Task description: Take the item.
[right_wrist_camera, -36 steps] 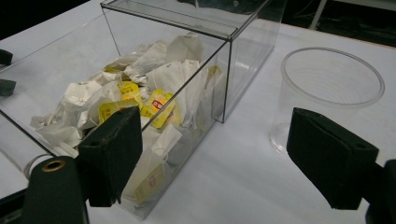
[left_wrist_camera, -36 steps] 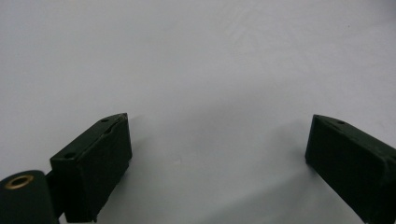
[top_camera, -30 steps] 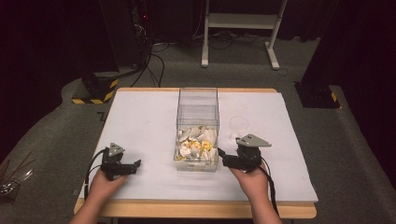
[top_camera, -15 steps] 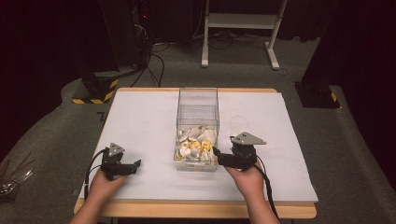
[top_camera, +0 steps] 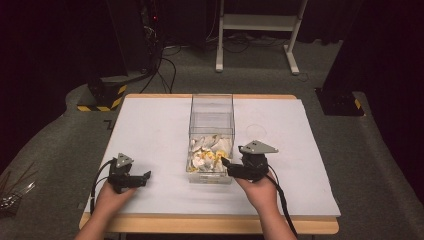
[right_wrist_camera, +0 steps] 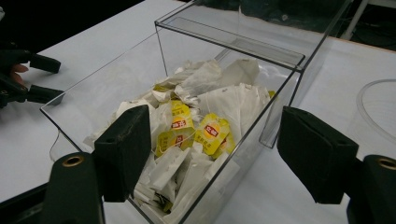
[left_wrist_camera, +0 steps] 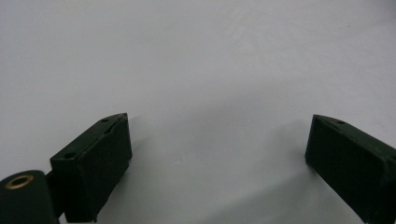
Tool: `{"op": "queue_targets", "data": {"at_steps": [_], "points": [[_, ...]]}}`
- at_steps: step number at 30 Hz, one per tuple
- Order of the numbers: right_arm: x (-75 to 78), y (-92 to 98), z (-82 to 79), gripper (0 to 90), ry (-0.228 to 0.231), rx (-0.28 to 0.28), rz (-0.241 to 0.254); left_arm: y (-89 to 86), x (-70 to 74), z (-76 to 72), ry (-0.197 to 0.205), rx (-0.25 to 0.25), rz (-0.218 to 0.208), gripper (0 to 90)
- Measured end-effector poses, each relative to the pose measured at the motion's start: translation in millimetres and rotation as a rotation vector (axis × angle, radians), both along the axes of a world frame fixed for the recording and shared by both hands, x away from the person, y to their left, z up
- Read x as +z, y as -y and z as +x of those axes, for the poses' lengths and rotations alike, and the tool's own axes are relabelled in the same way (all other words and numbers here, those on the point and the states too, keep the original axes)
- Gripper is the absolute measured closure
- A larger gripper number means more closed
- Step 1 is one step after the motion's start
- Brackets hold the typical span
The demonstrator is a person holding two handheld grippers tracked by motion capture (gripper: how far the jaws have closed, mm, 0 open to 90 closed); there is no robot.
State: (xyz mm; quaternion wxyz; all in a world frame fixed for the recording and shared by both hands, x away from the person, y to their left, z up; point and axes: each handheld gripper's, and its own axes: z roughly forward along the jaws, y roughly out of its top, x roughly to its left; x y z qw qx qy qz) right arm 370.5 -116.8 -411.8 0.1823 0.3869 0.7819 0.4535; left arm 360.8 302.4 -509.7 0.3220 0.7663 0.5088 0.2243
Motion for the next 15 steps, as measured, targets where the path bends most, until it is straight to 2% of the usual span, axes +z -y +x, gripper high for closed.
{"op": "queue_targets", "data": {"at_steps": [9,15], "points": [[-0.6,-10.2,1.8,26.5,-0.001,0.024,-0.013,0.1,-0.1,0.0,-0.001,0.001,-0.003,7.4],[-2.5,-19.8,1.9,29.9,-0.004,0.058,-0.033,0.0,0.0,0.0,-0.001,0.001,-0.002,7.4]]}}
